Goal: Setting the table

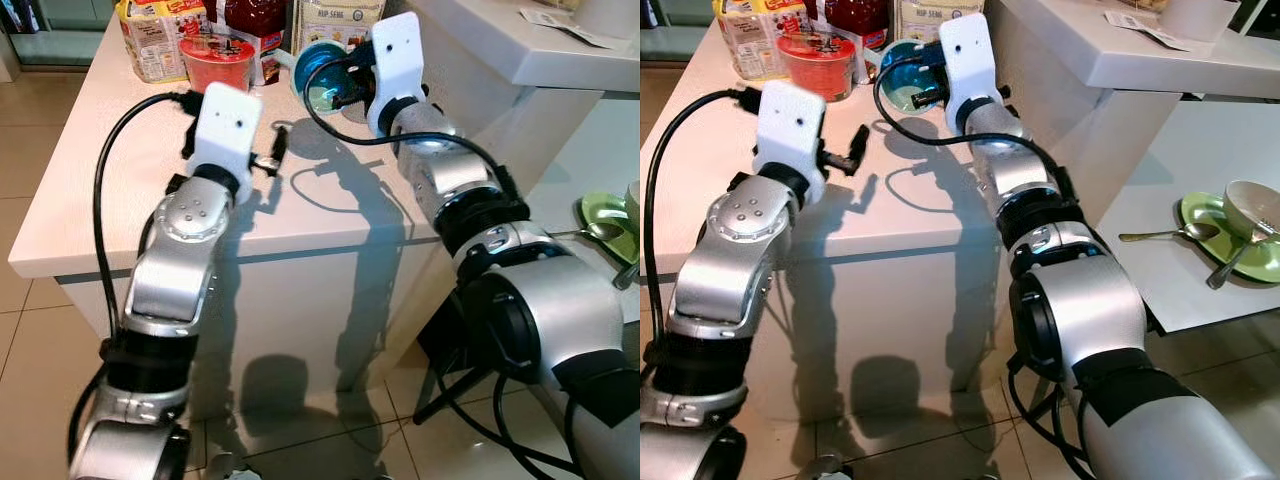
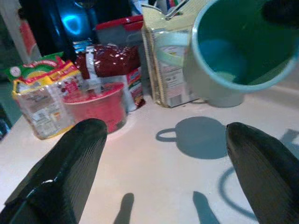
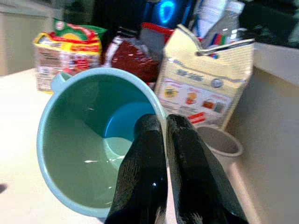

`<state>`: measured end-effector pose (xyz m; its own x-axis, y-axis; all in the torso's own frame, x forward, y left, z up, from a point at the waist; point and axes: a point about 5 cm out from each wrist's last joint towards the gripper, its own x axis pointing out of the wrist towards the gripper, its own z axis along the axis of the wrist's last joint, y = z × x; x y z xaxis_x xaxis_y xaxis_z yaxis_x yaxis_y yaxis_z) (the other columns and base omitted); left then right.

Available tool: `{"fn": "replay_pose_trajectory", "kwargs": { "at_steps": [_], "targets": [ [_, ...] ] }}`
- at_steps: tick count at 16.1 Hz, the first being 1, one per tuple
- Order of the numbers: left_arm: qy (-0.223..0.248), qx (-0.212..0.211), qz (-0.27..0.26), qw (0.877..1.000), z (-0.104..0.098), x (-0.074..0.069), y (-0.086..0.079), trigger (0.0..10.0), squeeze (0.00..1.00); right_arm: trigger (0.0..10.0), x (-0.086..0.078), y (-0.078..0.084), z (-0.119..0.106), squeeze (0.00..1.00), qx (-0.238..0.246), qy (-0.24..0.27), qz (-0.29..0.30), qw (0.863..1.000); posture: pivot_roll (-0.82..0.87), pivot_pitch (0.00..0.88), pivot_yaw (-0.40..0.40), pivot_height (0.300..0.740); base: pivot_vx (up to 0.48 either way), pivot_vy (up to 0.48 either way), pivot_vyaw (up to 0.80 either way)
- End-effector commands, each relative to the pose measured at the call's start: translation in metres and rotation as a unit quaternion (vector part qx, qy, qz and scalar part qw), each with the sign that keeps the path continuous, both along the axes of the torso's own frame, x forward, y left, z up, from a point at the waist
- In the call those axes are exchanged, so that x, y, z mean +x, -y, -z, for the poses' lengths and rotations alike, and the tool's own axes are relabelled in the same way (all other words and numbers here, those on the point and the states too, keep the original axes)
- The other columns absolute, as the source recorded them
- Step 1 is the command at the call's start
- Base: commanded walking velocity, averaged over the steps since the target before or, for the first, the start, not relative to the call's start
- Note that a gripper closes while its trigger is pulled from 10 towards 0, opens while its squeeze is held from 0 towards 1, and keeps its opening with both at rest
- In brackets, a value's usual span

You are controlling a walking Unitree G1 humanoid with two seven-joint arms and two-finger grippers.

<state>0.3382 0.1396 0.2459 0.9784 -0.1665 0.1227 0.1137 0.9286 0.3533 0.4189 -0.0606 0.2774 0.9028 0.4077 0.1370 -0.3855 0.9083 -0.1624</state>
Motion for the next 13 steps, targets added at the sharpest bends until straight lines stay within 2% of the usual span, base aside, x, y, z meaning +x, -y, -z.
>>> {"fn": "replay_pose_trajectory", "kwargs": {
  "at_steps": [1,5,7,9,11,13],
  "targets": [
    [0.006,0.007,0.014,1.000,0.005,0.002,-0.004,10.0,0.00,0.0,0.001,0.011,-0.003,0.00,0.019,-0.009,-0.010,1.000,0.18,0.000,-0.135,0.740,0.000,0.000,0.00],
    [0.033,0.010,0.031,0.999,0.013,0.008,-0.027,10.0,0.00,0.0,0.000,0.032,-0.001,0.00,0.071,-0.089,-0.083,0.990,0.16,0.000,-0.124,0.740,0.000,0.000,0.00],
    [0.055,0.025,0.037,0.997,0.016,0.010,-0.042,10.0,0.00,0.0,-0.004,0.047,-0.002,0.00,0.098,-0.139,-0.121,0.978,0.15,0.000,-0.123,0.740,0.000,0.000,0.00],
    [0.076,0.063,0.052,0.994,0.016,0.013,-0.051,10.0,0.00,0.0,-0.010,0.055,-0.004,0.00,0.116,-0.164,-0.152,0.968,0.14,0.000,-0.117,0.740,0.000,0.000,0.00],
    [0.109,0.160,0.094,0.977,0.013,0.014,-0.047,10.0,0.00,0.0,-0.017,0.057,0.002,0.00,0.114,-0.176,-0.175,0.962,0.13,0.000,-0.106,0.740,0.000,0.000,0.00],
    [0.140,0.224,0.139,0.954,0.012,0.014,-0.037,10.0,0.00,0.0,-0.022,0.055,0.005,0.00,0.112,-0.186,-0.194,0.957,0.13,0.000,-0.098,0.740,0.000,0.000,0.00]
  ]
}}
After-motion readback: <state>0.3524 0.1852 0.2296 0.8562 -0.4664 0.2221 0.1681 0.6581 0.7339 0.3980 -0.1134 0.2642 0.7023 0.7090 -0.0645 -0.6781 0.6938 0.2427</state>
